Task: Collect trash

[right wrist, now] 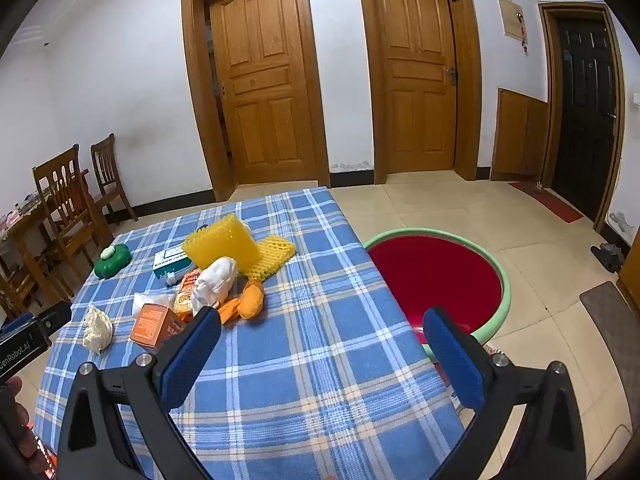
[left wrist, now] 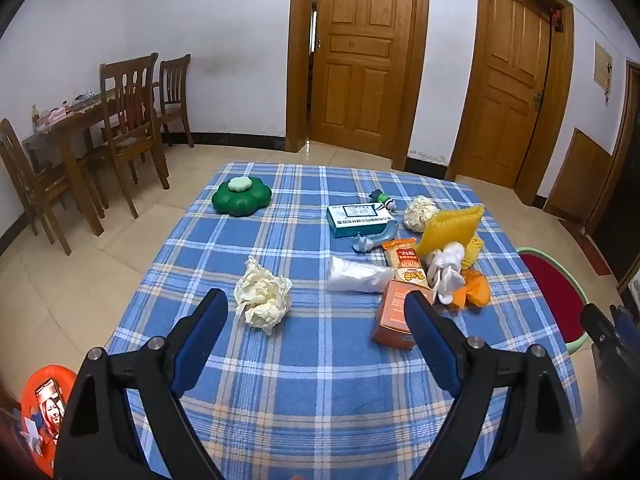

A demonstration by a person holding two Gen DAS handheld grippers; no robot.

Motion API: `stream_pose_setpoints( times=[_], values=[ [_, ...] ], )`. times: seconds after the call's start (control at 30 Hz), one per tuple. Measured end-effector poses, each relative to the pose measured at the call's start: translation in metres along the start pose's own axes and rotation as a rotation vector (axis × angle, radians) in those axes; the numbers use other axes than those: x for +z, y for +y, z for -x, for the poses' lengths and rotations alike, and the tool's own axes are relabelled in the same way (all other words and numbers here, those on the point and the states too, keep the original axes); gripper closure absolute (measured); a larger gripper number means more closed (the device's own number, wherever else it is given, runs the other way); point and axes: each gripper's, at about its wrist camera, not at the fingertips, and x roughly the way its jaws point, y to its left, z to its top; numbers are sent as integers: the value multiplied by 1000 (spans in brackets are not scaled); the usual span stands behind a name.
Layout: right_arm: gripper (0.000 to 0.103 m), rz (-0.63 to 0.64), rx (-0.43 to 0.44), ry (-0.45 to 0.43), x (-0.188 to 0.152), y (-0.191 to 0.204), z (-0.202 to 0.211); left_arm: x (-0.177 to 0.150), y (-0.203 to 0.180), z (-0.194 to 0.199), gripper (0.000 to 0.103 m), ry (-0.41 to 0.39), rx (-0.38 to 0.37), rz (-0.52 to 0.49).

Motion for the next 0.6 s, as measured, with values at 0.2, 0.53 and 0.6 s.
stream_pose_setpoints(
  times=[0.2, 0.53, 0.6],
  values=[
    [0, -5, 3, 11, 0, 0, -1, -1, -3, 1, 13, 7, -3, 9],
    [0, -6, 3, 13, 0, 0, -1, -4, 6, -6, 13, 18, 2, 23],
    [0, -4, 3, 14, 0, 0, -1, -3, 6, -7, 13, 21, 4, 24]
  ],
)
